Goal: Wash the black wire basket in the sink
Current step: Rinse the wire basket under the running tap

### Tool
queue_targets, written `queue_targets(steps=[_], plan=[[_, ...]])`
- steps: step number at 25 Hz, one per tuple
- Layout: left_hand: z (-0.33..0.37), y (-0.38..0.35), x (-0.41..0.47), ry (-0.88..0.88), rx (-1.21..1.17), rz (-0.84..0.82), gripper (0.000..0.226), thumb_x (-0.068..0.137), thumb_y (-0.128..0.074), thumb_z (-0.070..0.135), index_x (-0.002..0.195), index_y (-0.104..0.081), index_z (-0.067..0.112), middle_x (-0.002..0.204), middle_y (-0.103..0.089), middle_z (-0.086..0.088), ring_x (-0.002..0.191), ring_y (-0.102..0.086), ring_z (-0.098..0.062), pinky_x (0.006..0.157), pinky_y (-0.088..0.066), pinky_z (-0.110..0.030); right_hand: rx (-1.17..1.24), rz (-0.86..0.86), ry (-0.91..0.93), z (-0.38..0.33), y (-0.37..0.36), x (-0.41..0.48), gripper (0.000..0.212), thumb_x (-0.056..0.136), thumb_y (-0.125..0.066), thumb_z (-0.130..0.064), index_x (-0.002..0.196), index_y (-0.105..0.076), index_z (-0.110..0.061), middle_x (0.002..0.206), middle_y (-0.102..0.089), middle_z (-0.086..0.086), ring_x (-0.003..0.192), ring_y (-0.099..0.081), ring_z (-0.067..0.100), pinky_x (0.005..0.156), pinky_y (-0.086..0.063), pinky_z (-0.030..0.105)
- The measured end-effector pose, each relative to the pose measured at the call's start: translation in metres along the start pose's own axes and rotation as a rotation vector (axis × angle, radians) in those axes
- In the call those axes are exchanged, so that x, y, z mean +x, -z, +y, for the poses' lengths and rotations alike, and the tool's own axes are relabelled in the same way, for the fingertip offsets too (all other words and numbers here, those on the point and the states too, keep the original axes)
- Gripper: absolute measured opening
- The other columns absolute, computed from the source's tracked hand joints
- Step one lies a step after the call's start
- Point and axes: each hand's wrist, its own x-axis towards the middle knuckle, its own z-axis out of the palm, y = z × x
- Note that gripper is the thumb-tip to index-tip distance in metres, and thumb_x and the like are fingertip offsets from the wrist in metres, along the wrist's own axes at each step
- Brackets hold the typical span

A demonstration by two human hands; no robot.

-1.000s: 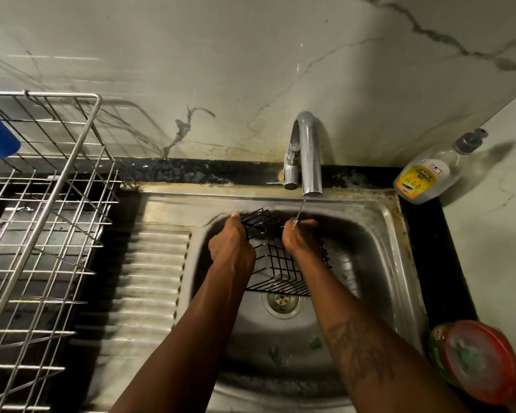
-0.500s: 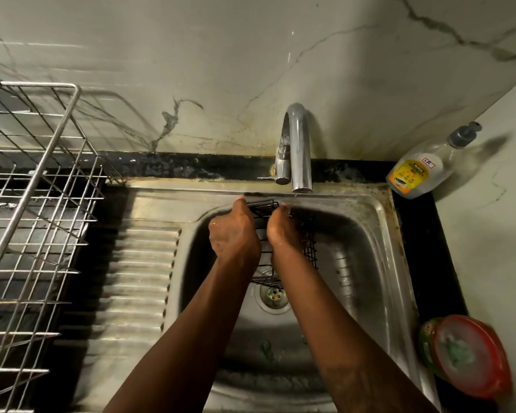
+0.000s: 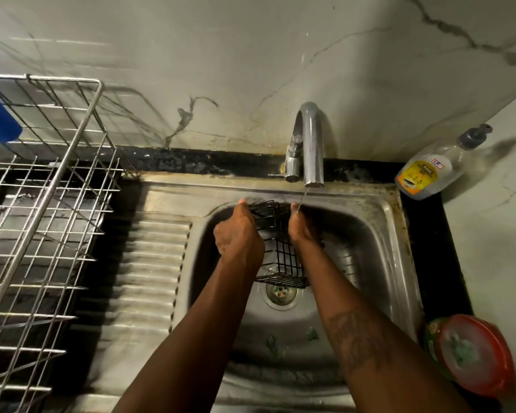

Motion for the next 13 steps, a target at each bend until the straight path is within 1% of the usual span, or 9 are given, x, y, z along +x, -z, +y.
queue_targets(steps=[2, 3, 5, 7, 8, 9, 11, 12, 13], plan=[[0.004, 0.001, -0.006, -0.011, -0.041, 0.015, 0.075, 0.066, -0.073, 0.061, 0.122, -0.06, 0.013, 0.102, -0.065, -0.01, 0.083, -0.062, -0.026, 0.078, -0.058, -0.04, -0.017, 0.05, 0.023, 0.015, 0.002, 0.009, 0.094, 0.084, -0.019, -0.089, 0.14, -0.055, -0.021, 0.144, -0.051, 0.014, 0.132, -0.048, 0.037, 0.113, -0.032, 0.053], [0.007, 0.001, -0.007, -0.003, -0.072, 0.014, 0.074, 0.066, -0.074, 0.059, 0.123, -0.06, 0.013, 0.106, -0.066, -0.01, 0.085, -0.062, -0.027, 0.077, -0.057, -0.038, -0.023, 0.079, 0.033, 0.028, 0.001, 0.019, 0.093, 0.083, -0.018, -0.089, 0.138, -0.055, -0.023, 0.139, -0.054, 0.013, 0.128, -0.05, 0.037, 0.111, -0.033, 0.054], [0.009, 0.003, -0.001, 0.008, -0.132, -0.034, 0.066, 0.07, -0.074, 0.053, 0.122, -0.061, 0.014, 0.111, -0.066, -0.01, 0.09, -0.063, -0.028, 0.071, -0.053, -0.033, 0.006, 0.062, 0.018, 0.053, -0.012, 0.051, 0.082, 0.086, -0.017, -0.08, 0.142, -0.048, -0.029, 0.143, -0.053, 0.013, 0.127, -0.051, 0.036, 0.111, -0.034, 0.057], [0.007, 0.006, 0.009, 0.034, -0.216, -0.111, 0.056, 0.075, -0.074, 0.042, 0.122, -0.062, 0.013, 0.111, -0.069, -0.01, 0.095, -0.069, -0.028, 0.071, -0.053, -0.03, -0.028, 0.009, -0.088, 0.045, -0.017, 0.044, 0.086, 0.083, -0.016, -0.079, 0.151, -0.036, -0.031, 0.153, -0.042, 0.014, 0.135, -0.043, 0.037, 0.114, -0.029, 0.059], [0.009, 0.006, 0.016, -0.011, -0.212, -0.162, 0.05, 0.076, -0.074, 0.035, 0.121, -0.063, 0.015, 0.109, -0.071, -0.009, 0.093, -0.071, -0.026, 0.075, -0.056, -0.029, -0.056, 0.015, -0.121, 0.035, -0.019, 0.031, 0.088, 0.084, -0.018, -0.08, 0.154, -0.033, -0.029, 0.157, -0.037, 0.014, 0.14, -0.038, 0.036, 0.116, -0.026, 0.059], [0.014, 0.003, 0.018, -0.054, -0.178, -0.261, 0.047, 0.08, -0.072, 0.027, 0.125, -0.062, 0.016, 0.108, -0.072, -0.007, 0.094, -0.071, -0.025, 0.08, -0.055, -0.026, -0.117, -0.02, -0.088, 0.017, -0.016, -0.002, 0.089, 0.086, -0.018, -0.08, 0.157, -0.029, -0.027, 0.16, -0.032, 0.012, 0.145, -0.032, 0.035, 0.118, -0.021, 0.059], [0.015, -0.002, 0.039, -0.005, -0.053, -0.307, 0.041, 0.091, -0.062, 0.009, 0.13, -0.059, 0.018, 0.118, -0.068, -0.006, 0.107, -0.065, -0.024, 0.08, -0.047, -0.012, -0.203, -0.102, 0.104, 0.002, -0.018, -0.048, 0.091, 0.09, -0.014, -0.081, 0.161, -0.013, -0.023, 0.168, -0.009, 0.007, 0.154, -0.01, 0.032, 0.121, -0.005, 0.062], [0.017, -0.002, 0.045, 0.003, -0.01, -0.362, 0.04, 0.092, -0.059, 0.007, 0.13, -0.059, 0.019, 0.12, -0.067, -0.005, 0.112, -0.063, -0.024, 0.076, -0.047, -0.01, -0.227, -0.139, 0.146, 0.0, -0.019, -0.061, 0.092, 0.091, -0.013, -0.081, 0.161, -0.007, -0.022, 0.169, -0.002, 0.005, 0.155, -0.002, 0.03, 0.12, 0.001, 0.063], [0.02, 0.001, 0.049, -0.03, -0.008, -0.382, 0.04, 0.089, -0.06, 0.012, 0.128, -0.061, 0.024, 0.122, -0.067, -0.004, 0.115, -0.063, -0.024, 0.076, -0.049, -0.013, -0.22, -0.136, 0.159, 0.004, -0.023, -0.058, 0.093, 0.091, -0.013, -0.08, 0.162, -0.005, -0.02, 0.169, -0.001, 0.005, 0.155, -0.001, 0.03, 0.12, 0.003, 0.064]])
